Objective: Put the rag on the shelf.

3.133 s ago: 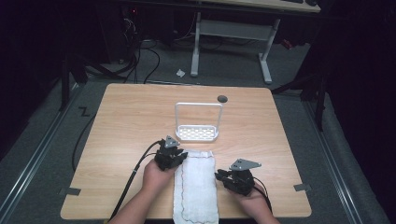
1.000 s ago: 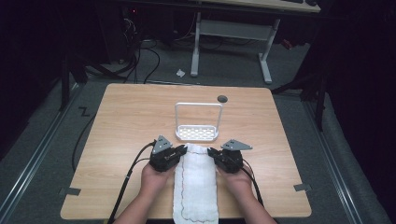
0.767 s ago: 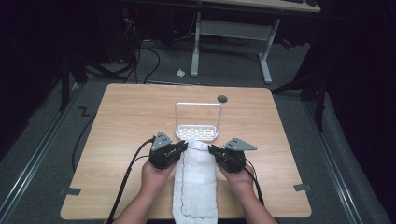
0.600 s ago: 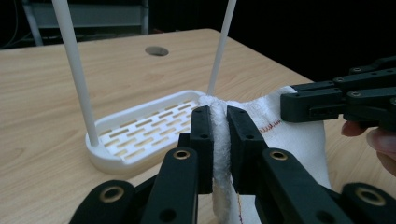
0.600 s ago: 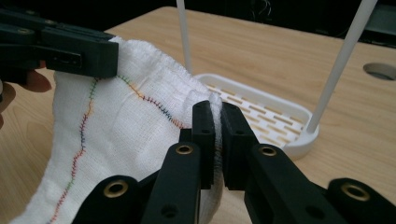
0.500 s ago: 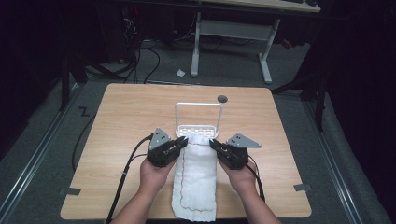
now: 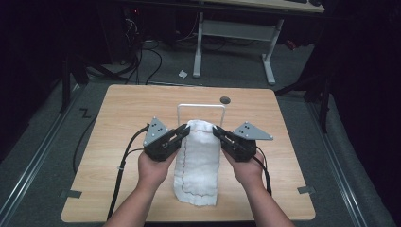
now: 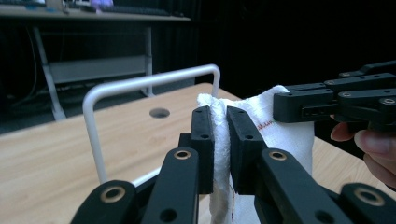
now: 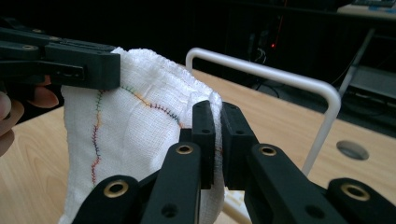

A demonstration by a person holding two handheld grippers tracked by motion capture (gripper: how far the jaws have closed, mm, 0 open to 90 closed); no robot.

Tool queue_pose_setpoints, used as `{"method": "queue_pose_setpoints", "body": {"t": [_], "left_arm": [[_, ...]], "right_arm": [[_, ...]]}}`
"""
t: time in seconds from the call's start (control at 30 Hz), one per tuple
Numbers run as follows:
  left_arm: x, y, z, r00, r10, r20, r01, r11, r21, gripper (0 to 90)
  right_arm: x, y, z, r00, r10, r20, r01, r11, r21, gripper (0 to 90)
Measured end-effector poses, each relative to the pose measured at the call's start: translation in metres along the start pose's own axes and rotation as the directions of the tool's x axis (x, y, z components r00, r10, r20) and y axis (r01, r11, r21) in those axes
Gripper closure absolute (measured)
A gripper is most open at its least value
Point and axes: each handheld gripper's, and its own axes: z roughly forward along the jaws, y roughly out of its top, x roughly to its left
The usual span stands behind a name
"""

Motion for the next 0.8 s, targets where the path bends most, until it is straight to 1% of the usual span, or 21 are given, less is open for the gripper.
{"method": "queue_pose_setpoints", "body": {"t": [0.03, 0.07, 0.1, 0.27, 0.43, 0.57, 0.8], "left_arm": [[0.000, 0.004, -0.001, 1.0000, 0.003, 0.002, -0.003, 1.0000, -0.008, 81.8], [0.000, 0.008, -0.002, 1.0000, 0.007, 0.002, -0.007, 0.9998, -0.017, 81.8], [0.000, 0.012, -0.003, 0.9999, 0.014, 0.001, -0.014, 0.9996, -0.022, 81.8], [0.002, 0.029, -0.006, 0.9996, 0.028, -0.009, -0.028, 0.9984, -0.049, 81.8], [0.005, 0.045, -0.009, 0.9988, 0.043, -0.021, -0.045, 0.9955, -0.084, 82.0], [0.008, 0.052, -0.011, 0.9984, 0.049, -0.028, -0.052, 0.9940, -0.097, 82.0], [0.011, 0.058, -0.010, 0.9975, 0.065, -0.029, -0.068, 0.9929, -0.098, 82.3]], "right_arm": [[0.000, 0.004, -0.001, 1.0000, -0.002, 0.002, 0.002, 1.0000, -0.006, 86.0], [0.000, 0.011, -0.003, 1.0000, -0.005, 0.003, 0.005, 0.9997, -0.023, 86.0], [0.000, 0.011, -0.003, 1.0000, -0.005, 0.003, 0.005, 0.9997, -0.023, 86.0], [0.000, 0.028, -0.007, 0.9998, -0.020, 0.010, 0.020, 0.9980, -0.060, 86.0], [-0.001, 0.045, -0.009, 0.9994, -0.029, 0.019, 0.030, 0.9950, -0.095, 86.0], [-0.002, 0.055, -0.010, 0.9991, -0.034, 0.024, 0.037, 0.9929, -0.113, 86.0], [-0.005, 0.066, -0.008, 0.9988, -0.040, 0.029, 0.043, 0.9925, -0.115, 86.0]]}}
